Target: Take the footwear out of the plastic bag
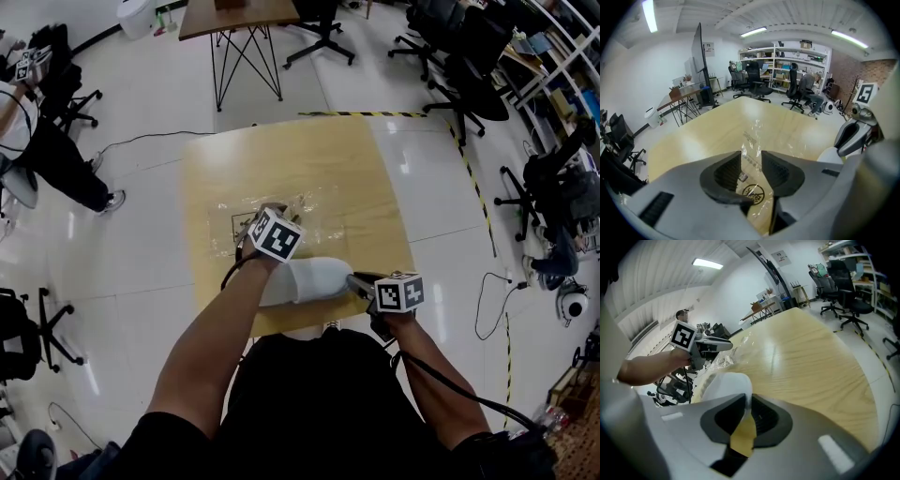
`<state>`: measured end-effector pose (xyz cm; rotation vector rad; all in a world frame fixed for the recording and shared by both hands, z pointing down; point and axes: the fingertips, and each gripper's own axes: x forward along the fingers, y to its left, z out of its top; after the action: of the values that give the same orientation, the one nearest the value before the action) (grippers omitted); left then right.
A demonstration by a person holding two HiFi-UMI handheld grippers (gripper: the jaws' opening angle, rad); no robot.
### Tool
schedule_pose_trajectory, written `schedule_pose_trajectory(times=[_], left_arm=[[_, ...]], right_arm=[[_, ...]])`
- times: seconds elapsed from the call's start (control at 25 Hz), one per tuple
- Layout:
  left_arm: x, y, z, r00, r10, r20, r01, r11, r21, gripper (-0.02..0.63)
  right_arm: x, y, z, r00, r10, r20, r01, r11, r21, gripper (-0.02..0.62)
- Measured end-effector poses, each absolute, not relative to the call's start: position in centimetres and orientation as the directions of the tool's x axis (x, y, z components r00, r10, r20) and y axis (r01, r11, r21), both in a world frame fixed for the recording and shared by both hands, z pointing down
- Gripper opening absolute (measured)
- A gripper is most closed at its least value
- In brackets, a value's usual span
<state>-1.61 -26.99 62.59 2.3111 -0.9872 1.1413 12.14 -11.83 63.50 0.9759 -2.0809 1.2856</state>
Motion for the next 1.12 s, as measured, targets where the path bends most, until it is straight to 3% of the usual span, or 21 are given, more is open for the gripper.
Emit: schedule_pose_trajectory(times=[0.28,0.36,0.52,0.92,1.0,1.04,1.12], left_arm=[[-2.3,-26.4,55.8,0.584,-0.508,0.633,-0.706,-0.703,0.087,0.146],[-3.4,-25.7,54.1,0.603,-0.527,0.598,-0.712,-0.694,0.107,0.122],[-7.7,-22.1,52.4,0.588,-0.529,0.612,-0.745,-0.648,0.156,0.036],[-14.5,-10.5,54.4,0.629,-0.456,0.63,-0.757,-0.544,0.362,0.008],[-14.4,-9.0,54.3,0.646,-0.467,0.604,-0.752,-0.521,0.403,0.008],[-14.4,-8.5,54.2,0.647,-0.48,0.593,-0.755,-0.512,0.409,0.008],[-14.8,-7.6,54.0,0.621,-0.51,0.595,-0.778,-0.495,0.387,0.008]], right_arm=[[12.6,-12.0,63.4,-0.582,-0.333,0.741,-0.811,0.302,-0.501,0.049],[12.6,-11.9,63.4,-0.569,-0.336,0.751,-0.82,0.303,-0.485,0.051],[12.5,-11.4,63.2,-0.549,-0.341,0.763,-0.833,0.301,-0.465,0.052],[15.2,-11.2,60.2,-0.313,-0.563,0.765,-0.949,0.156,-0.274,0.139],[14.2,-10.3,58.0,-0.344,-0.604,0.719,-0.937,0.177,-0.3,0.085],[13.4,-9.8,56.9,-0.379,-0.615,0.691,-0.923,0.205,-0.324,0.01],[11.9,-8.5,54.7,-0.464,-0.614,0.638,-0.883,0.271,-0.382,0.0]])
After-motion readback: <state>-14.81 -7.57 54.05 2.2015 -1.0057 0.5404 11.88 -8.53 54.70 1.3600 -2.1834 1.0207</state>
